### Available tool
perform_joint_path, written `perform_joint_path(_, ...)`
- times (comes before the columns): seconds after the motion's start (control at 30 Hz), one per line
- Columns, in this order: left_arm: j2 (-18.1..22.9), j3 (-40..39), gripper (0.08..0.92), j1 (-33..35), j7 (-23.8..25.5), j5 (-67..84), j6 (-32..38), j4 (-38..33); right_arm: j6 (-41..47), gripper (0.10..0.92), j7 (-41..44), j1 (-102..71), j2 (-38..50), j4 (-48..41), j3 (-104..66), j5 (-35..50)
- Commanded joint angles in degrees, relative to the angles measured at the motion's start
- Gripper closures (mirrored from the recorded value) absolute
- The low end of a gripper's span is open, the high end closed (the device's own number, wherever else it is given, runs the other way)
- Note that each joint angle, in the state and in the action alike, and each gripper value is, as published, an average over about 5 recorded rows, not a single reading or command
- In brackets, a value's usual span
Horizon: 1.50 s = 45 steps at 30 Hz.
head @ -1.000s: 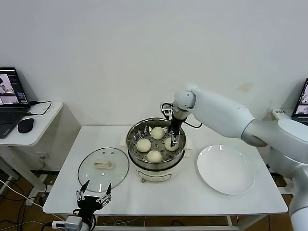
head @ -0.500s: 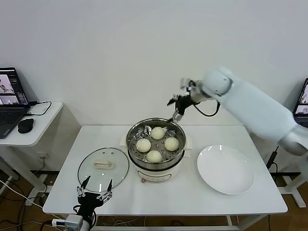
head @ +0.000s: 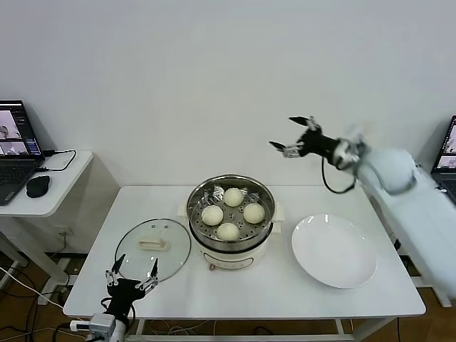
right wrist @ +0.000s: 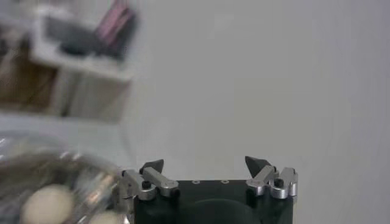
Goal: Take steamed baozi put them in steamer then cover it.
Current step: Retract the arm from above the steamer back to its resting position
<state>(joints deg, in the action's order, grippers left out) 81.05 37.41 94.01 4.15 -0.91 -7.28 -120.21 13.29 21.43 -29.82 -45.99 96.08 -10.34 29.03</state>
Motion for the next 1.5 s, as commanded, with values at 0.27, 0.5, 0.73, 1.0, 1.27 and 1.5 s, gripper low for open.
perform_joint_path(0.27,-2.0,0.5,0.177,-3.4,-0.7,0.1,1.1,2.3,-15.1,0.203,-18.0,-53.8,-18.5,15.3,-35.8,4.5)
perform_joint_path(0.5,-3.4,0.6,0.177,-4.2,-0.8,-4.4,1.4,2.7,-15.2,0.203,-19.9,-61.2,-23.2,16.0,-33.8,5.2)
perform_joint_path(0.73,-5.0,0.2,0.177,-7.7,-4.6,-39.9,6.2,7.6,-14.5,0.202,-20.0,-61.1,-23.1,16.2,-32.4,4.6)
perform_joint_path(1.0,-15.0,-8.0,0.177,-9.9,-19.4,-71.8,7.1,18.1,-14.7,0.203,-19.7,-62.3,-22.8,17.5,-32.4,3.4)
perform_joint_path(1.27,-18.2,-10.7,0.177,-14.1,-17.2,-72.1,9.9,22.2,-14.9,0.203,-19.4,-63.2,-22.8,18.1,-32.4,2.8)
perform_joint_path(1.5,-18.4,-11.2,0.177,-17.2,-13.6,-69.1,11.5,27.0,-15.6,0.203,-19.3,-63.9,-23.4,18.1,-31.9,1.7)
